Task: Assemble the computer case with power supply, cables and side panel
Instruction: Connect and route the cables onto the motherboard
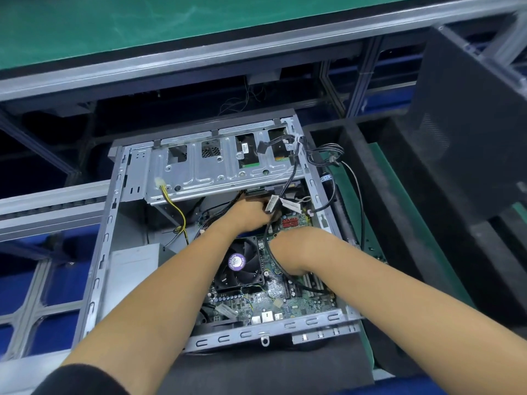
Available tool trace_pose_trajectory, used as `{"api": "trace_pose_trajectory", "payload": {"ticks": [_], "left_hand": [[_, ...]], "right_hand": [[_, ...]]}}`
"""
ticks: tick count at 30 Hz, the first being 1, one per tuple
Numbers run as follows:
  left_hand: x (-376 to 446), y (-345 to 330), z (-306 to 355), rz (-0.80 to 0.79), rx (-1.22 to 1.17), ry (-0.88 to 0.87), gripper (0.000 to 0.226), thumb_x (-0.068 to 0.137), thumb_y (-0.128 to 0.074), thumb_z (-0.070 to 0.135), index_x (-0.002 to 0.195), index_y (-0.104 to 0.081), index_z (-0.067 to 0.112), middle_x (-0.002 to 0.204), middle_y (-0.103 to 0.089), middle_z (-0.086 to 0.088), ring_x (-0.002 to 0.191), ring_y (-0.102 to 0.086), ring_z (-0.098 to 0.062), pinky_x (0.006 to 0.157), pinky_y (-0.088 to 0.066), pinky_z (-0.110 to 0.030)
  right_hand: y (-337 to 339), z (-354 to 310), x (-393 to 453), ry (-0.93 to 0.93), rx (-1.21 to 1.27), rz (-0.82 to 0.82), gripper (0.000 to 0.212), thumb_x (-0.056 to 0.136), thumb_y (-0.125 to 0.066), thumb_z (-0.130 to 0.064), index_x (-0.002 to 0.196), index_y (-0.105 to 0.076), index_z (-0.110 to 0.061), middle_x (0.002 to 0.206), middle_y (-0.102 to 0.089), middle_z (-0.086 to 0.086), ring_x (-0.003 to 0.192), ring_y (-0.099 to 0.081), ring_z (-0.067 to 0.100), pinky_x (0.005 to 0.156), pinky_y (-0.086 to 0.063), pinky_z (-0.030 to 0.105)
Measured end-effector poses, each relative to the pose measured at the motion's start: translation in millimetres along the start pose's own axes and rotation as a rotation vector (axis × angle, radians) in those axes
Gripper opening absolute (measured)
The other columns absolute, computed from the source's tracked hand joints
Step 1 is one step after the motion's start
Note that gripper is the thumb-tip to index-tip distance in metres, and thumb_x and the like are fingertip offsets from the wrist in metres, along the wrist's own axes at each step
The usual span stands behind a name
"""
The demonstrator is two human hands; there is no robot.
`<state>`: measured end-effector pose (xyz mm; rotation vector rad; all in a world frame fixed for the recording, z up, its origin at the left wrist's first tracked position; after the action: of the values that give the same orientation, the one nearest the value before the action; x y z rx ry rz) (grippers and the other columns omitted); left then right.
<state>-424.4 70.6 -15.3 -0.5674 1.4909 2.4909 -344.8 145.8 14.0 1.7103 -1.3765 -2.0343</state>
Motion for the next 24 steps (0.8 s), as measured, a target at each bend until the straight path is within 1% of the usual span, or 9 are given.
{"api": "trace_pose_trajectory", "payload": {"ticks": [3, 5, 7, 9, 11, 15, 19, 21, 24], "left_hand": [[-1, 0, 4, 0.031, 0.024, -0.013, 0.030, 0.094, -0.052, 0.033, 0.065, -0.044, 0.032, 0.095, -0.067, -0.014, 0.059, -0.041, -0.011, 0.048, -0.025, -0.020], [-5, 2, 2, 0.016, 0.012, 0.009, 0.018, 0.095, -0.052, 0.042, 0.086, -0.059, 0.028, 0.103, -0.068, -0.008, 0.073, -0.047, -0.014, 0.056, -0.030, -0.024], [-6, 3, -8, 0.012, 0.041, 0.064, 0.032, 0.097, -0.050, 0.042, 0.106, -0.063, 0.015, 0.110, -0.066, -0.011, 0.085, -0.053, -0.020, 0.067, -0.034, -0.025], [-11, 12, -29, 0.047, -0.007, 0.225, 0.032, 0.097, -0.051, 0.035, 0.104, -0.060, 0.004, 0.103, -0.063, -0.017, 0.088, -0.056, -0.028, 0.070, -0.037, -0.026], [-16, 25, -44, 0.090, -0.024, 0.341, 0.028, 0.098, -0.049, 0.028, 0.104, -0.060, 0.003, 0.097, -0.059, -0.017, 0.086, -0.055, -0.029, 0.069, -0.036, -0.027], [-20, 35, -56, 0.040, 0.042, 0.427, 0.032, 0.103, -0.036, 0.018, 0.125, -0.054, 0.003, 0.108, -0.059, -0.013, 0.098, -0.052, -0.030, 0.079, -0.039, -0.032], [-22, 44, -61, 0.082, 0.009, 0.417, 0.038, 0.104, -0.034, 0.017, 0.138, -0.043, 0.004, 0.141, -0.046, -0.017, 0.125, -0.046, -0.032, 0.101, -0.037, -0.036], [-22, 42, -64, 0.016, 0.036, 0.426, 0.041, 0.105, -0.029, 0.015, 0.145, -0.035, 0.009, 0.147, -0.040, -0.014, 0.128, -0.043, -0.030, 0.102, -0.035, -0.034], [-18, 47, -66, 0.026, 0.022, 0.369, 0.036, 0.105, -0.032, 0.022, 0.137, -0.045, 0.013, 0.143, -0.045, -0.011, 0.125, -0.044, -0.027, 0.095, -0.033, -0.029]], "right_hand": [[0, 0, 1, 0.004, -0.014, 0.005, 0.028, 0.093, -0.047, 0.005, 0.069, -0.041, -0.010, 0.070, -0.045, 0.000, 0.056, -0.042, 0.013, 0.046, -0.033, 0.025], [-1, 0, 2, 0.000, -0.002, 0.003, 0.020, 0.093, -0.047, 0.004, 0.076, -0.046, -0.008, 0.071, -0.046, 0.000, 0.056, -0.043, 0.014, 0.046, -0.034, 0.025], [-2, 1, 2, -0.009, 0.014, 0.000, 0.022, 0.092, -0.046, 0.004, 0.075, -0.045, -0.009, 0.072, -0.046, 0.001, 0.057, -0.044, 0.014, 0.047, -0.035, 0.025], [-3, 2, 2, -0.013, 0.029, -0.002, 0.027, 0.092, -0.046, 0.005, 0.071, -0.041, -0.010, 0.072, -0.046, 0.001, 0.058, -0.044, 0.014, 0.048, -0.036, 0.025], [-3, 2, 2, -0.014, 0.039, 0.000, 0.028, 0.092, -0.046, 0.005, 0.070, -0.039, -0.011, 0.072, -0.046, 0.001, 0.058, -0.043, 0.014, 0.048, -0.037, 0.025], [-4, 2, 3, -0.011, 0.042, -0.010, 0.029, 0.093, -0.045, 0.005, 0.069, -0.039, -0.010, 0.071, -0.045, 0.001, 0.057, -0.042, 0.014, 0.048, -0.037, 0.024], [-4, 1, 4, -0.006, 0.047, -0.015, 0.028, 0.093, -0.045, 0.006, 0.070, -0.039, -0.009, 0.071, -0.045, 0.001, 0.057, -0.042, 0.013, 0.048, -0.037, 0.023], [-4, 1, 4, -0.006, 0.045, -0.020, 0.022, 0.093, -0.045, 0.006, 0.075, -0.045, -0.006, 0.072, -0.045, 0.001, 0.057, -0.043, 0.013, 0.049, -0.038, 0.022], [-3, 2, 3, -0.011, 0.032, -0.022, 0.021, 0.093, -0.045, 0.006, 0.075, -0.044, -0.005, 0.072, -0.044, 0.001, 0.055, -0.041, 0.013, 0.046, -0.036, 0.023]]}}
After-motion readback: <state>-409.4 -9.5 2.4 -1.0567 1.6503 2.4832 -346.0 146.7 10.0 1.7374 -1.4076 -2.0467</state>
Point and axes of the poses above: each hand's wrist, its own x-axis towards the middle knuckle, its own y-axis out of the back of the hand, z = x × y, the point moved 10 cm from there along x, towards the middle knuckle
